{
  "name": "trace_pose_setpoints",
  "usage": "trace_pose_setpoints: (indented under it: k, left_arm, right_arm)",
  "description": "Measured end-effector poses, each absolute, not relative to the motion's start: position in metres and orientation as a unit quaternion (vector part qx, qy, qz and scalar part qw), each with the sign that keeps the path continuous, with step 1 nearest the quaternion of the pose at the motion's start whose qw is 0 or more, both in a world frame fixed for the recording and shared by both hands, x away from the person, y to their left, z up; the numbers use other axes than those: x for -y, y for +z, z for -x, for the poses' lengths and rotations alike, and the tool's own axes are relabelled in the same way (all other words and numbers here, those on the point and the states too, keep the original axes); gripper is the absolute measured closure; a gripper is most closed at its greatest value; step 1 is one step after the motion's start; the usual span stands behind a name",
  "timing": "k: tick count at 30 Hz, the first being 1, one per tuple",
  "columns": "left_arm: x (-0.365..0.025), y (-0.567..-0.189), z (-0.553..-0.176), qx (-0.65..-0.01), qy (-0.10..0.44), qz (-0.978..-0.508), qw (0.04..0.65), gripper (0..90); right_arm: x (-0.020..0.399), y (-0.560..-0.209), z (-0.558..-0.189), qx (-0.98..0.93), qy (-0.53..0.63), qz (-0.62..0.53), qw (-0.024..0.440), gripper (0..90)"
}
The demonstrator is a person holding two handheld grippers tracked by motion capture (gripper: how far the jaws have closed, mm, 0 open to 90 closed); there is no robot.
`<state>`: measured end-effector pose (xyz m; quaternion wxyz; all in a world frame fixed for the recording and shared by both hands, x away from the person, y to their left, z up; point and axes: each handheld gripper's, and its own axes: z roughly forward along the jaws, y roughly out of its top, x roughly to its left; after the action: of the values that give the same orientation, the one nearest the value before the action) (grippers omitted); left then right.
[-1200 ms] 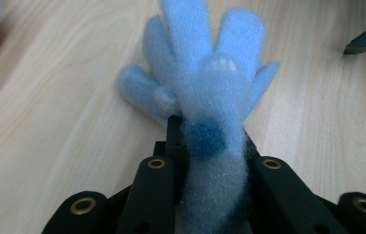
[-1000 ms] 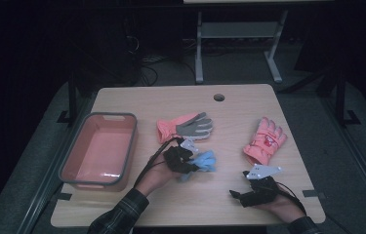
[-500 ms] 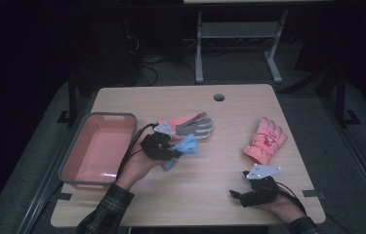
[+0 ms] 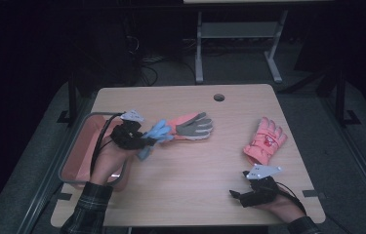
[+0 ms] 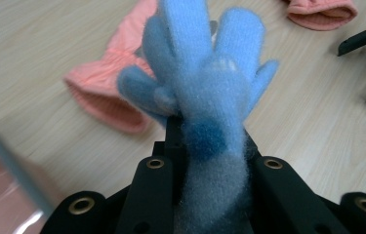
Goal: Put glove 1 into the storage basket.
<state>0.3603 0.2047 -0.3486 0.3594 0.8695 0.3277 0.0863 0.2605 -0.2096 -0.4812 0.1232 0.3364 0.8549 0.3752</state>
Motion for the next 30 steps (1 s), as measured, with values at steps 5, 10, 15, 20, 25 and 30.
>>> trace_pose_setpoints:
  k: [5, 10, 15, 20, 25, 30]
  left_arm:
    - [-0.228, -0.343, -0.36, -0.351, 0.099, -0.858, 0.362, 76.0]
    - [-0.254, -0.338, -0.36, -0.377, 0.122, -0.847, 0.354, 76.0]
    - [-0.279, -0.341, -0.362, -0.409, 0.138, -0.836, 0.338, 76.0]
    - [-0.301, -0.353, -0.367, -0.442, 0.149, -0.825, 0.318, 75.9]
    - [-0.315, -0.373, -0.376, -0.465, 0.143, -0.824, 0.292, 75.8]
    - [-0.32, -0.392, -0.384, -0.477, 0.134, -0.83, 0.257, 75.5]
  right_arm:
    - [0.21, -0.481, -0.26, -0.855, 0.375, -0.336, 0.123, 14.0]
    - [0.21, -0.481, -0.26, -0.855, 0.375, -0.336, 0.123, 14.0]
    - [0.21, -0.481, -0.26, -0.855, 0.375, -0.336, 0.123, 13.9]
    - [0.21, -0.481, -0.26, -0.855, 0.375, -0.336, 0.123, 13.9]
    - [0.21, -0.481, -0.26, -0.855, 0.375, -0.336, 0.123, 13.9]
    - [0.21, -0.481, -0.261, -0.856, 0.375, -0.335, 0.124, 13.9]
